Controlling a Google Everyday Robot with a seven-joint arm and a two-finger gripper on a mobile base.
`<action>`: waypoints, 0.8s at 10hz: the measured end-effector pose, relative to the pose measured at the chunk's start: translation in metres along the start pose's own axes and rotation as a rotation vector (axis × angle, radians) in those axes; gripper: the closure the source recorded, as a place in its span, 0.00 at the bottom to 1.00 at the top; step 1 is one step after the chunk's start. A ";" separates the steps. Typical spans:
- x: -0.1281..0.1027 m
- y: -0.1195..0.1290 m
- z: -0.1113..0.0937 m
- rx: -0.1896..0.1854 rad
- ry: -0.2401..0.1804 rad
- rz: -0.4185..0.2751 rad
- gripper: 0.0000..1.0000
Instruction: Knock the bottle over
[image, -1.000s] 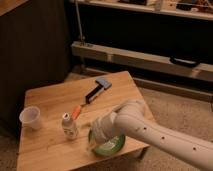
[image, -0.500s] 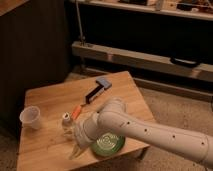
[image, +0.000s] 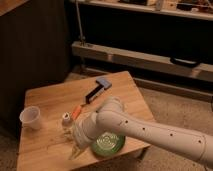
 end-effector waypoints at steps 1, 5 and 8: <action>0.000 0.000 0.000 0.000 0.000 0.000 0.32; -0.008 0.002 0.005 -0.010 0.004 0.013 0.29; -0.023 -0.002 0.020 -0.048 0.027 0.014 0.61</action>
